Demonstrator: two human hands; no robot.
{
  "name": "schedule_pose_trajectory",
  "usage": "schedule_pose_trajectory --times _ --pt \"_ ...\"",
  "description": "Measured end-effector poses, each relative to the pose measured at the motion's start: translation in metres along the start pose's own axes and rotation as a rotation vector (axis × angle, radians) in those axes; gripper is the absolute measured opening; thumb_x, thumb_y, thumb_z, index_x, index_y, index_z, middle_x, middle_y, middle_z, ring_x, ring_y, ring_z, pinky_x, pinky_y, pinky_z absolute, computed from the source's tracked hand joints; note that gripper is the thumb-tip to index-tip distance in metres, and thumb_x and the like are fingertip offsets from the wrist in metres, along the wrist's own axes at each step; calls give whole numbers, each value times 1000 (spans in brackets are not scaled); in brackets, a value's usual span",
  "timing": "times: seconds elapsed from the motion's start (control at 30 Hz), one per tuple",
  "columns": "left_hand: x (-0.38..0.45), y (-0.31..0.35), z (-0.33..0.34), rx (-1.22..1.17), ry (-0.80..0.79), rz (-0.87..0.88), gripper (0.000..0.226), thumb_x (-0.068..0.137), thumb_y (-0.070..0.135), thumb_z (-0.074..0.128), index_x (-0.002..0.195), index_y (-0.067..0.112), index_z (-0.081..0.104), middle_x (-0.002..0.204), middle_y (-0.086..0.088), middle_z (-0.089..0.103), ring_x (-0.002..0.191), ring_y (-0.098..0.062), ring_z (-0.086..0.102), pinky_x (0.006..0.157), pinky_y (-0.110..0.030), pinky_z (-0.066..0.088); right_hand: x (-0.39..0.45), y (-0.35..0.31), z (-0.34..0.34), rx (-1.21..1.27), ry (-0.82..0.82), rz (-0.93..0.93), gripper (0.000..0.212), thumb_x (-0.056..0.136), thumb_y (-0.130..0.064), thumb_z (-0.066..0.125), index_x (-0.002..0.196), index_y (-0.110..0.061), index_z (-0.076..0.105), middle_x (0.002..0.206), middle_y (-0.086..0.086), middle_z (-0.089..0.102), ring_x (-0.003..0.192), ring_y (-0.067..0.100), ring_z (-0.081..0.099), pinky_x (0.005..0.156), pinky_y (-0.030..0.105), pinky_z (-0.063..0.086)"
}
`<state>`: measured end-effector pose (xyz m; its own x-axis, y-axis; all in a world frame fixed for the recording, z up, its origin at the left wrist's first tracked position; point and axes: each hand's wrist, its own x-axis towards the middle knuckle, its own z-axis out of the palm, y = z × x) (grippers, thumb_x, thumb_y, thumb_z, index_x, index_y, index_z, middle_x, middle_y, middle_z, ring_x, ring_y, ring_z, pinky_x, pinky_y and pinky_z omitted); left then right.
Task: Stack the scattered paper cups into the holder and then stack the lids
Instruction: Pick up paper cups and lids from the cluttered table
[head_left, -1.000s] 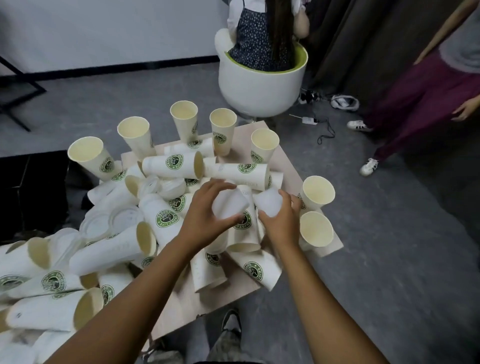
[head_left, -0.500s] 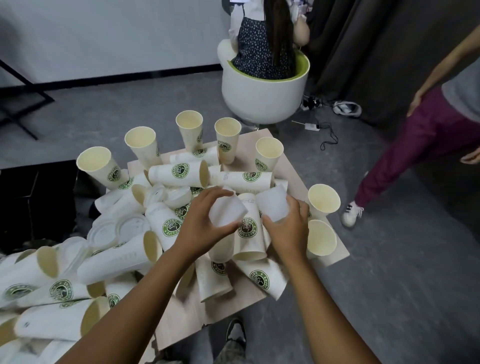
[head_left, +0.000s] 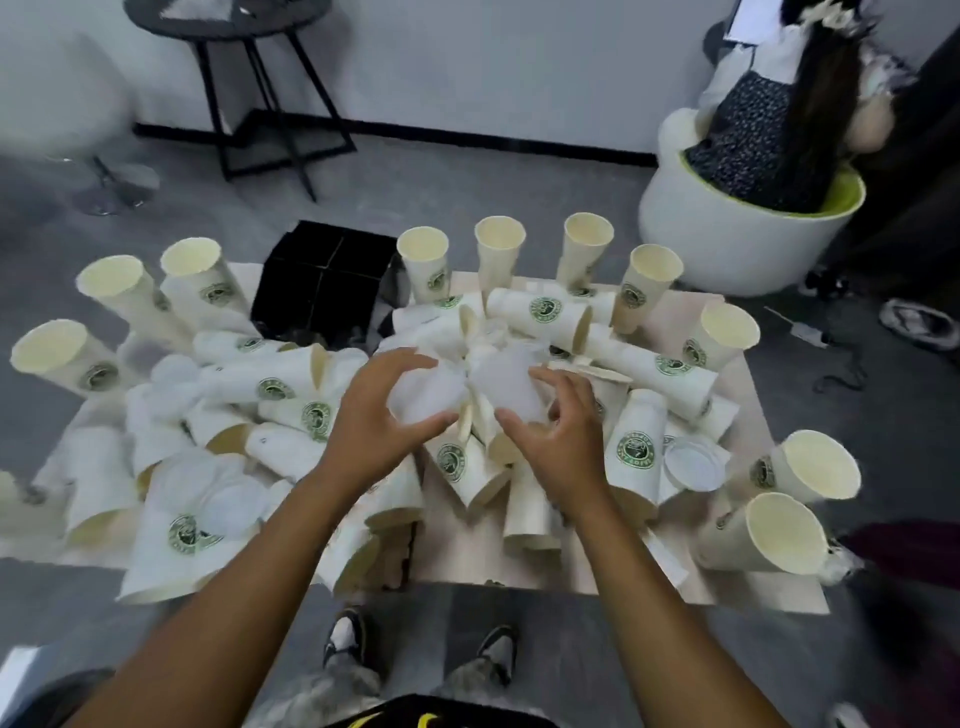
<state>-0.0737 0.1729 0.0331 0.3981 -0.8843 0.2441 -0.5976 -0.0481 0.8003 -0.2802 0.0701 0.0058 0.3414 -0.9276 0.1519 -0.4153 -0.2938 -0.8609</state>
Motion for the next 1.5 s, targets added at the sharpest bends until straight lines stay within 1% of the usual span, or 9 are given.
schedule_pose_trajectory --times 0.13,0.27,0.5,0.63,0.8,0.93,1.07,1.23,1.5 --pt "-51 -26 -68 45 150 -104 51 76 33 93 119 32 66 129 17 60 125 1 52 98 -28 46 -21 -45 60 39 -189 -93 55 78 -37 85 127 -28 63 129 -9 51 119 20 53 102 38 49" --pt "-122 -65 -132 43 294 -220 49 74 30 93 114 37 67 128 21 61 122 11 51 94 -10 40 -59 -89 127 46 -393 -170 57 79 -31 85 128 -33 58 129 -14 47 117 17 51 101 34 48" --pt "-290 -156 -238 34 484 -478 51 72 29 93 115 37 65 128 32 54 120 18 46 93 -24 45 -147 -152 255 18 -725 -258 59 79 -32 87 129 -35 56 129 -13 44 117 13 47 88 10 41" --pt "-357 -190 -288 68 600 -569 54 70 23 97 114 30 66 129 16 55 118 21 45 96 -5 38 -195 -182 327 -1 -866 -315 61 72 -41 85 127 -29 60 127 -10 49 113 16 51 98 31 48" --pt "-413 -230 -329 70 700 -693 55 68 24 97 114 25 67 132 -1 59 120 -5 52 103 -5 34 -241 -206 409 -25 -1021 -339 67 69 -51 84 128 -39 55 125 -31 45 122 17 54 101 44 53" --pt "-446 -259 -337 77 755 -789 57 66 25 99 114 18 70 125 1 59 113 3 49 100 -2 32 -269 -213 464 -89 -1097 -392 81 72 -44 89 141 -25 51 134 -8 49 123 17 52 103 37 50" --pt "-477 -298 -326 38 826 -920 58 66 20 99 113 29 66 121 5 56 109 0 50 93 -1 34 -287 -196 519 -102 -1213 -404 76 80 -30 88 144 -23 48 136 -7 41 124 13 49 96 21 44" --pt "-508 -357 -300 -23 900 -1016 60 67 24 98 113 38 62 126 9 53 118 -10 50 98 -31 45 -300 -149 579 -120 -1275 -414 78 79 -22 88 145 -18 47 133 -10 38 120 8 47 85 -4 34" --pt "-535 -467 -241 -79 896 -1073 66 60 40 94 117 37 61 133 8 54 123 -11 53 108 -33 44 -326 -63 660 -188 -1356 -465 76 78 -29 90 142 -16 52 129 -10 44 116 15 53 93 15 40"
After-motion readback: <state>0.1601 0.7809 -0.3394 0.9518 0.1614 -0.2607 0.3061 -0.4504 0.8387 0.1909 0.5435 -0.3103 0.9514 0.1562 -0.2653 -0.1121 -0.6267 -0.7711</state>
